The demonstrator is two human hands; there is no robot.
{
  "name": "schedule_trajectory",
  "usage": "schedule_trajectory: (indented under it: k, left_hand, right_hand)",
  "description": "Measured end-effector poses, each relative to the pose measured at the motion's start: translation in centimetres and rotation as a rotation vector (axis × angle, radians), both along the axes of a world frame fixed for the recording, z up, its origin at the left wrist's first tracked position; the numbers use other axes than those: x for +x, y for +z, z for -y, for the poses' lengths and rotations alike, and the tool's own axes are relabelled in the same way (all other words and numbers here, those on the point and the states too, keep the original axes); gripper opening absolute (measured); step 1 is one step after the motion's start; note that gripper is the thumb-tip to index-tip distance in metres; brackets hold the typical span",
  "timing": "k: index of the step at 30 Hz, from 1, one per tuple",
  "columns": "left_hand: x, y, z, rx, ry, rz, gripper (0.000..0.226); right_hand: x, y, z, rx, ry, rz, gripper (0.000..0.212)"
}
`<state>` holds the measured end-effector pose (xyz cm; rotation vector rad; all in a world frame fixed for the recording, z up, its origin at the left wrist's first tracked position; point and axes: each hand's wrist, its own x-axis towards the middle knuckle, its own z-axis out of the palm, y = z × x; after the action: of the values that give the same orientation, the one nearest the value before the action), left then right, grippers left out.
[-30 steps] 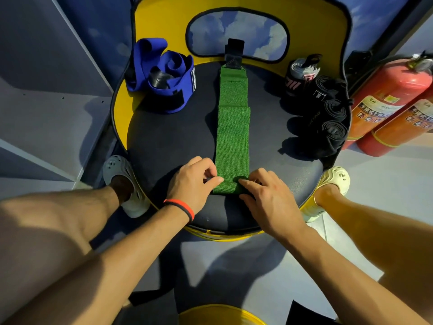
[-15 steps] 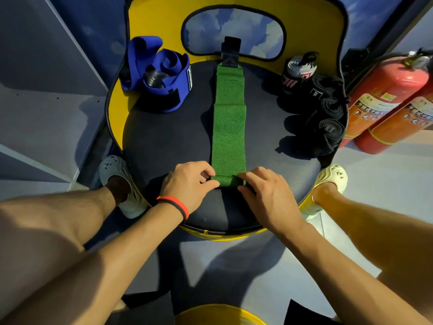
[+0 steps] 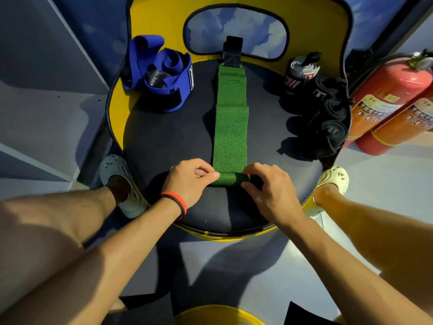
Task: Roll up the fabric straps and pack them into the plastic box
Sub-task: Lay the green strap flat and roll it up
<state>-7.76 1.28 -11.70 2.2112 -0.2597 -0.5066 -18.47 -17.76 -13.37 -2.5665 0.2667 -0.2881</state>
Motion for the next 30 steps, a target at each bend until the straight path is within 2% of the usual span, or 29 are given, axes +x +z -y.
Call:
schedule_trajectory:
  k: [6, 8, 12, 16, 18, 22, 26, 30]
  left_hand:
    - [-0.3, 0.5, -0.6, 0.120, -0.088, -0.083, 0.018]
    - [-0.4, 0.4, -0.6, 0.136, -0.092, -0.095, 0.021]
    - [-0.7, 0.4, -0.1, 0.162, -0.074, -0.038, 0.023]
    - [-0.8, 0.1, 0.4, 0.090, -0.044, 0.079, 0.016]
    - [-0.7, -0.1, 0.5, 0.054, -0.033, 0.115, 0.015]
    - [-0.7, -0.3, 0.6, 0.016, -0.033, 0.141, 0.015]
    - [-0.9, 0.1, 0.5, 0.035, -0.072, 0.213, 0.015]
    - [-0.9, 0.7, 0.0, 0.049, -0.112, 0.133, 0.020]
  right_hand:
    - [-0.3, 1.3, 1.0, 0.298, -0.009, -0.301, 0.018]
    - [-0.4, 1.2, 1.3, 0.325, -0.001, -0.342, 0.017]
    - [-0.4, 0.7, 0.8, 0.248, -0.012, -0.172, 0.017]
    - [-0.8, 0.1, -0.1, 0.168, 0.081, -0.011, 0.006]
    - [-1.0, 0.1, 0.0, 0.109, 0.111, -0.018, 0.010]
    - [-1.5, 0.2, -0.3, 0.018, 0.149, -0.103, 0.040]
    - [-1.0, 0.1, -0.2, 0.083, 0.082, -0.081, 0.038]
    - [-0.4, 0.4, 0.4, 0.101, 0.071, -0.097, 0.037]
